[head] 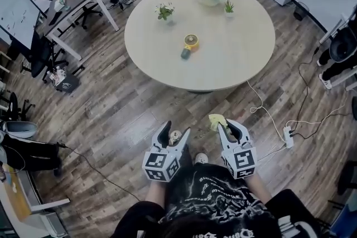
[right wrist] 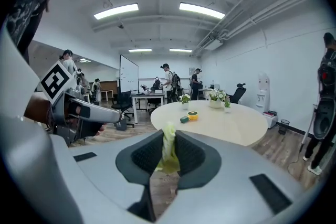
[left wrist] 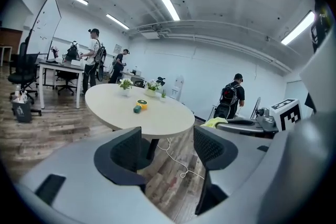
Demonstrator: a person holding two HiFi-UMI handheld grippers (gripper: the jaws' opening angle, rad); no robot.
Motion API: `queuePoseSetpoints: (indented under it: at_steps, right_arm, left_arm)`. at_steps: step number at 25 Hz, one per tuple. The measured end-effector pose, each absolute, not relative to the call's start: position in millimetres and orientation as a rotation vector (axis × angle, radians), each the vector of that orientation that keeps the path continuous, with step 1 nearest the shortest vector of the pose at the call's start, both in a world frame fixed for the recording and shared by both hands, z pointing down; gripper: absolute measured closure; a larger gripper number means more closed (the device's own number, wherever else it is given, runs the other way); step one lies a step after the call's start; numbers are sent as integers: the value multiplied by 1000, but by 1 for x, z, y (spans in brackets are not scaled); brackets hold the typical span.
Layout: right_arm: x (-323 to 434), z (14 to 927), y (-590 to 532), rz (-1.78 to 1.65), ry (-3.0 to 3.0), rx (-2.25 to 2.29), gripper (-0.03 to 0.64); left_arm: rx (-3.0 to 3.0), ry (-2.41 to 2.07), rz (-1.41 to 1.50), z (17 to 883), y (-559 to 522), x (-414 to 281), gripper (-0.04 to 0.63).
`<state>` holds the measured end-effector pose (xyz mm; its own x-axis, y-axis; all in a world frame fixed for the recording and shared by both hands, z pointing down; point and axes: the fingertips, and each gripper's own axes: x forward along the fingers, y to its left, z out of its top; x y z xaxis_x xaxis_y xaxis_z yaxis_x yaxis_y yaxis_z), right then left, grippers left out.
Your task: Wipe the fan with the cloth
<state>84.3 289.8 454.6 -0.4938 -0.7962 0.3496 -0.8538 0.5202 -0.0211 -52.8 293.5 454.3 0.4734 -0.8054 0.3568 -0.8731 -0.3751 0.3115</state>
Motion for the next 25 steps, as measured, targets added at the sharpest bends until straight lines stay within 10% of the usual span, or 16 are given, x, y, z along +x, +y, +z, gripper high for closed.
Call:
queuePoseSetpoints:
  at_steps: [25]
  right_arm:
    - [29,466,73,335,-2278,1598,545]
  left_arm:
    - [2376,-1214,433,494,41,-103,270]
